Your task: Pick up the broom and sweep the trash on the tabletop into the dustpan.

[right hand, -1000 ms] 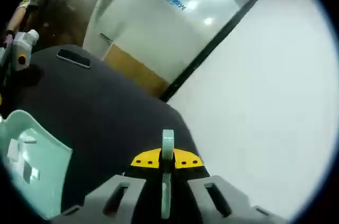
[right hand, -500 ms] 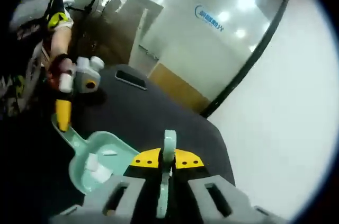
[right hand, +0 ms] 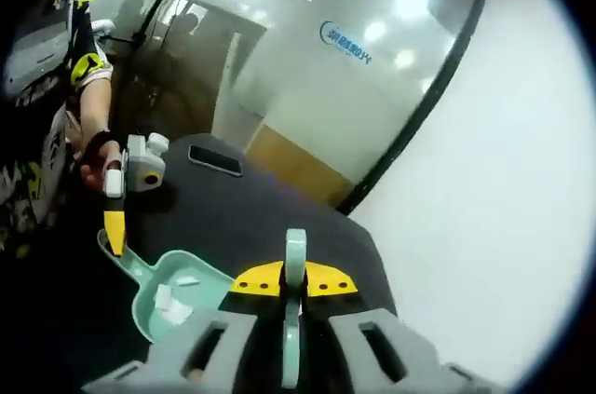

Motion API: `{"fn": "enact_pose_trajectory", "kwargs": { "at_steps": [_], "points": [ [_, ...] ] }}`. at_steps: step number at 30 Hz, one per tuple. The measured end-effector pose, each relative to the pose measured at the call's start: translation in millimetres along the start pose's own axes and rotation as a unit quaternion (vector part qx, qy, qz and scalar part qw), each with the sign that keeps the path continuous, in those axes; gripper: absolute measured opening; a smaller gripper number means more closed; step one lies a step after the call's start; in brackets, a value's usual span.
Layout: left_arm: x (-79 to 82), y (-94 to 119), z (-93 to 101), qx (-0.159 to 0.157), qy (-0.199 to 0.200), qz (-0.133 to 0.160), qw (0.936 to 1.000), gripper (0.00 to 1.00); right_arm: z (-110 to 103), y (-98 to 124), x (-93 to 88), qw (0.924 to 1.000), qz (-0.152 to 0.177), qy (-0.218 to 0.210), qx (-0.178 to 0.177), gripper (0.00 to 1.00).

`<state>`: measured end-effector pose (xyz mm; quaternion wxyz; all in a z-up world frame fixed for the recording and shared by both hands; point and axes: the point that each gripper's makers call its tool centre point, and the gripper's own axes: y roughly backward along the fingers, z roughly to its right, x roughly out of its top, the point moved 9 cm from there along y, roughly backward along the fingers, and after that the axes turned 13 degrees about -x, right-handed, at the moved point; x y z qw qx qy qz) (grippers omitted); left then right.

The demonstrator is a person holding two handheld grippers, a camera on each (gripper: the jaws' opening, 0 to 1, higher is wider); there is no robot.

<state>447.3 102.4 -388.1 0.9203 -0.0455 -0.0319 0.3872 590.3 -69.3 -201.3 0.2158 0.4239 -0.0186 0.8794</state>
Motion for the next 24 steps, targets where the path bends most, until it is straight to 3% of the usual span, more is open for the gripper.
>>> {"fn": "enact_pose_trajectory", "kwargs": {
  "at_steps": [5,10,11,12,13,14,16,17,18,21,24],
  "points": [
    [12.8,1.4,-1.9,-0.002,0.004,0.002,1.0000,0.09,25.8,-39.9,-21.0,0.9943,-0.013,-0.029,-0.102,0.04],
    [24.3,2.5,-3.5,-0.003,0.007,0.007,0.9999,0.09,1.3,-85.2,-60.6,0.9945,-0.041,-0.011,-0.096,0.04],
    [27.5,2.8,-3.7,-0.004,0.009,0.007,0.9999,0.09,-7.0,-87.3,-65.1,0.9963,-0.048,-0.016,-0.070,0.04],
    [29.3,3.1,-3.6,-0.005,0.010,0.008,0.9999,0.09,-10.8,-86.7,-65.8,0.9968,-0.050,-0.023,-0.057,0.04],
    [32.0,3.2,-3.6,-0.005,0.009,0.009,0.9999,0.09,-15.8,-80.0,-61.4,0.9986,-0.033,-0.015,-0.038,0.04],
    [33.9,3.6,-4.0,-0.005,0.009,0.009,0.9999,0.09,-17.3,-74.4,-59.6,0.9989,-0.037,0.004,-0.028,0.04],
    [37.5,3.6,-4.9,-0.006,0.010,0.010,0.9999,0.09,-18.5,-59.2,-55.5,0.9994,-0.033,-0.005,0.002,0.04],
    [-5.4,-3.2,1.0,-0.005,0.005,0.010,0.9999,0.09,-19.1,-51.6,-51.9,0.9996,-0.024,0.006,0.008,0.04],
    [-11.3,-4.1,1.9,-0.005,0.005,0.011,0.9999,0.09,-23.8,-38.1,-46.8,0.9991,-0.016,-0.001,0.040,0.04],
    [-31.6,-7.9,4.1,-0.005,0.001,0.010,0.9999,0.09,-29.2,-7.3,-31.5,0.9966,-0.003,-0.024,0.079,0.04],
    [-41.7,-9.6,3.0,-0.004,-0.001,0.008,1.0000,0.09,-26.6,12.9,-21.0,0.9959,0.000,-0.034,0.084,0.05]
  ]
}}
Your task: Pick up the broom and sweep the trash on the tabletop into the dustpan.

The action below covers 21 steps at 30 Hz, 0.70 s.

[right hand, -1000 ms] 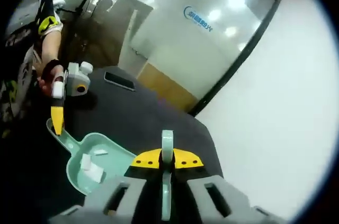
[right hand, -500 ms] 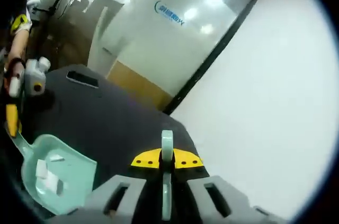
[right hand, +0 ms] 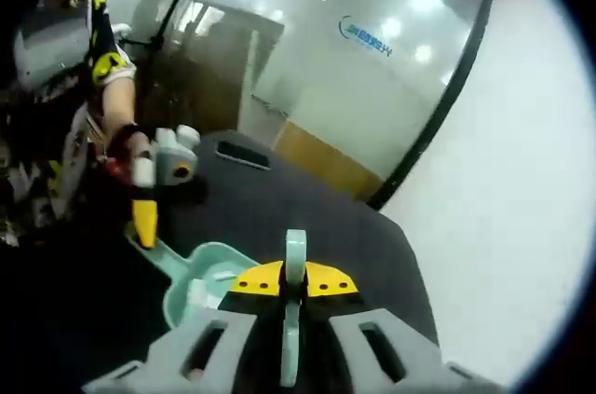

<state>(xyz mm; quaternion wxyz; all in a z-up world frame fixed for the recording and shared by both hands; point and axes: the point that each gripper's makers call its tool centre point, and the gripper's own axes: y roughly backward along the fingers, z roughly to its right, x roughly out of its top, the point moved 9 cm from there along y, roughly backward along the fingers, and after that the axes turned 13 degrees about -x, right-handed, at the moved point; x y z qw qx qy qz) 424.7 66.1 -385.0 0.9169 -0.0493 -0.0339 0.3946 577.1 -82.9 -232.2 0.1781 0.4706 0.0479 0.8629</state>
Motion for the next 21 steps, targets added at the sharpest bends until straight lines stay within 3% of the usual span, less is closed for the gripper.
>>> {"fn": "enact_pose_trajectory", "kwargs": {
  "at_steps": [3,5,8,10,12,15,17,18,20,21],
  "points": [
    [-2.7,0.7,1.2,0.000,-0.003,0.000,1.0000,0.09,16.1,2.8,3.5,0.9982,0.003,-0.001,-0.060,0.05],
    [-4.2,1.2,2.3,0.001,-0.005,0.001,1.0000,0.09,22.0,-1.6,3.7,0.9955,0.000,0.031,-0.089,0.04],
    [-7.1,2.1,0.7,0.002,-0.007,0.003,1.0000,0.09,27.8,-15.3,-0.1,0.9953,-0.006,0.012,-0.095,0.04],
    [-6.7,2.2,1.7,0.002,-0.005,0.003,1.0000,0.09,36.4,-29.6,-3.9,0.9914,0.001,-0.006,-0.131,0.04],
    [-8.0,2.1,0.9,0.003,-0.004,0.003,1.0000,0.09,34.0,-48.0,-10.4,0.9904,0.002,0.005,-0.138,0.04],
    [-10.7,2.5,1.9,0.003,-0.004,0.004,1.0000,0.09,29.7,-74.0,-21.7,0.9918,-0.021,0.030,-0.122,0.04],
    [-12.4,2.8,2.5,0.003,-0.004,0.004,1.0000,0.09,17.2,-83.6,-26.7,0.9966,-0.037,0.034,-0.065,0.04],
    [-13.8,3.0,2.5,0.003,-0.003,0.004,1.0000,0.09,12.3,-82.2,-27.5,0.9984,-0.037,0.025,-0.034,0.05],
    [-15.2,3.2,1.7,0.003,-0.004,0.005,1.0000,0.09,11.3,-72.4,-24.1,0.9957,-0.040,0.072,-0.042,0.04],
    [-15.9,3.4,1.5,0.003,-0.004,0.005,1.0000,0.09,9.6,-61.1,-20.2,0.9975,-0.035,0.055,-0.027,0.04]
  ]
}}
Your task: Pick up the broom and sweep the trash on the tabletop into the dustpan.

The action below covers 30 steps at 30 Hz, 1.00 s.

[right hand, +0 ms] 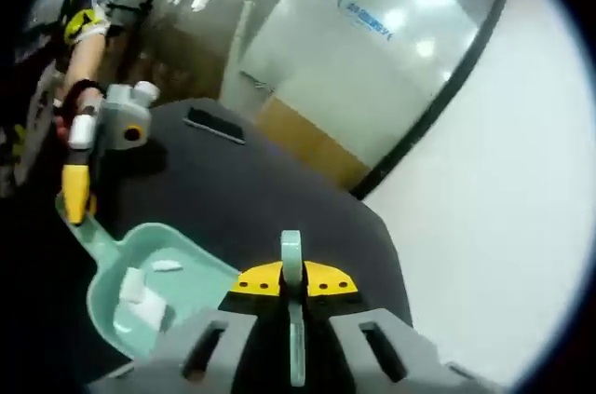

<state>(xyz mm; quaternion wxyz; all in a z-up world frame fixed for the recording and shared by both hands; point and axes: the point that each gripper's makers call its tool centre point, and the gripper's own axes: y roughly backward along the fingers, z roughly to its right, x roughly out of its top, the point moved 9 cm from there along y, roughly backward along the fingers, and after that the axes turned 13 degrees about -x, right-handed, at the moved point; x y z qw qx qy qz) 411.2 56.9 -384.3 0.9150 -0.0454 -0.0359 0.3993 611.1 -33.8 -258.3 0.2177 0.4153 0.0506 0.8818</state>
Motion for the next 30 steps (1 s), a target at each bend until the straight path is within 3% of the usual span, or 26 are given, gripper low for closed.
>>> {"fn": "enact_pose_trajectory", "kwargs": {
  "at_steps": [4,5,8,10,13,16,20,27,30],
  "points": [
    [6.2,-0.2,0.5,-0.001,0.000,0.000,1.0000,0.09,-13.3,52.0,24.9,0.9958,0.036,-0.028,0.079,0.04],
    [5.6,-0.4,0.6,-0.001,-0.002,-0.001,1.0000,0.09,-12.9,55.8,27.3,0.9954,0.041,-0.029,0.081,0.04],
    [3.6,-0.3,0.5,0.000,-0.003,-0.001,1.0000,0.09,1.4,71.8,38.8,0.9970,0.064,-0.031,0.033,0.05],
    [1.6,0.1,1.0,0.001,-0.006,-0.001,1.0000,0.09,9.1,72.1,39.3,0.9977,0.063,-0.018,-0.013,0.04],
    [7.2,0.1,0.2,0.000,-0.006,-0.001,1.0000,0.09,10.5,65.8,32.7,0.9974,0.046,-0.035,-0.044,0.04],
    [7.8,0.0,-0.3,0.000,-0.003,-0.007,1.0000,0.09,4.9,62.4,24.3,0.9978,0.014,-0.008,-0.065,0.04],
    [8.2,-2.8,0.1,0.006,-0.017,-0.015,0.9997,0.09,-10.8,66.6,18.1,0.9972,0.019,-0.031,-0.066,0.04],
    [11.4,-8.0,-2.1,0.010,-0.023,-0.027,0.9993,0.09,-30.6,54.1,11.4,0.9971,-0.001,-0.027,-0.071,0.04],
    [14.0,-7.6,-2.6,0.009,-0.021,-0.024,0.9994,0.09,-50.0,56.9,18.4,0.9995,0.004,-0.028,-0.016,0.04]
  ]
}}
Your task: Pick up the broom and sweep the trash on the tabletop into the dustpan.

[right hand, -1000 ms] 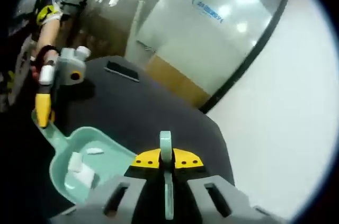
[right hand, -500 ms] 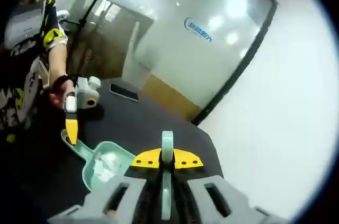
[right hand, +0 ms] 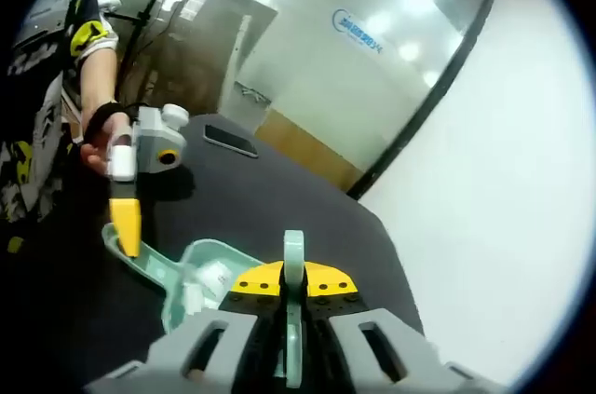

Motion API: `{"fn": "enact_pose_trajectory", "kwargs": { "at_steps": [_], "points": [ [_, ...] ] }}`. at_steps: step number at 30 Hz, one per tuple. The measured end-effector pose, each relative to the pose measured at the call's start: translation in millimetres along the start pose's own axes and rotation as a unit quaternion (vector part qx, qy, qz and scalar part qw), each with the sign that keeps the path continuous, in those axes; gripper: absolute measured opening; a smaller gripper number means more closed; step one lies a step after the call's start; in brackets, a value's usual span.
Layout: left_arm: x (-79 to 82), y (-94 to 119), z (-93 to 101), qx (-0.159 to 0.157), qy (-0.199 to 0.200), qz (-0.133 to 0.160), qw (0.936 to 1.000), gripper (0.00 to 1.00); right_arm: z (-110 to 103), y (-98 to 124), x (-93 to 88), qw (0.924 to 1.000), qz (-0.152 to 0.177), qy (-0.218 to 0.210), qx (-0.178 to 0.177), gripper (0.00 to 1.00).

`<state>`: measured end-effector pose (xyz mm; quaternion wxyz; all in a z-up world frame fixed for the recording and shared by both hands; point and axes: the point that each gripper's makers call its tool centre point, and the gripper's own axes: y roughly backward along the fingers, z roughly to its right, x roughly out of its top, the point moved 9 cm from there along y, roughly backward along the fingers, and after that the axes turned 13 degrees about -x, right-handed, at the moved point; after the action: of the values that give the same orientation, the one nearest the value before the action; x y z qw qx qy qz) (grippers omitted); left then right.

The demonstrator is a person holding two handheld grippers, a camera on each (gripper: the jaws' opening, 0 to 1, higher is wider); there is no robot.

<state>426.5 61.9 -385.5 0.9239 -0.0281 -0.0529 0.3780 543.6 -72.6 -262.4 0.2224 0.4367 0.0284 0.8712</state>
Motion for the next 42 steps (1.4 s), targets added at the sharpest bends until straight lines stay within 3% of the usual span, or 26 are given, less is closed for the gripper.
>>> {"fn": "enact_pose_trajectory", "kwargs": {
  "at_steps": [3,4,6,7,9,11,20,33,39,42],
  "points": [
    [2.0,0.5,0.0,-0.003,0.001,0.000,1.0000,0.09,-14.9,12.8,6.8,0.9991,0.002,0.018,0.039,0.05],
    [0.8,0.5,0.6,-0.006,0.004,-0.001,1.0000,0.09,-15.9,17.5,10.2,0.9991,0.011,0.019,0.037,0.05],
    [0.4,0.4,0.9,-0.005,0.003,0.001,1.0000,0.09,-12.6,29.9,23.1,0.9992,0.031,0.018,0.016,0.04],
    [0.4,0.4,0.2,-0.001,0.000,-0.001,1.0000,0.09,-8.0,36.9,26.3,0.9995,0.028,-0.007,0.011,0.04],
    [-2.5,0.4,0.6,0.000,-0.001,-0.005,1.0000,0.09,2.2,47.8,30.1,0.9989,0.034,0.023,-0.023,0.04],
    [-6.1,-0.6,1.2,0.001,0.002,-0.012,0.9999,0.09,10.5,61.4,29.0,0.9979,0.017,0.036,-0.052,0.04],
    [-33.0,-13.5,2.8,-0.001,0.000,-0.033,0.9995,0.09,2.4,116.7,26.8,0.9966,-0.002,0.034,-0.075,0.04],
    [-72.7,-36.6,8.0,-0.002,-0.022,-0.067,0.9975,0.10,-17.8,170.9,21.7,0.9915,-0.041,0.043,-0.116,0.04],
    [-73.6,-26.3,11.4,0.011,-0.044,-0.072,0.9963,0.10,-17.6,183.8,24.5,0.9897,-0.042,0.046,-0.129,0.04],
    [-52.8,-21.1,15.3,0.011,-0.059,-0.061,0.9963,0.10,-18.6,183.9,26.2,0.9894,-0.037,0.047,-0.132,0.04]
  ]
}}
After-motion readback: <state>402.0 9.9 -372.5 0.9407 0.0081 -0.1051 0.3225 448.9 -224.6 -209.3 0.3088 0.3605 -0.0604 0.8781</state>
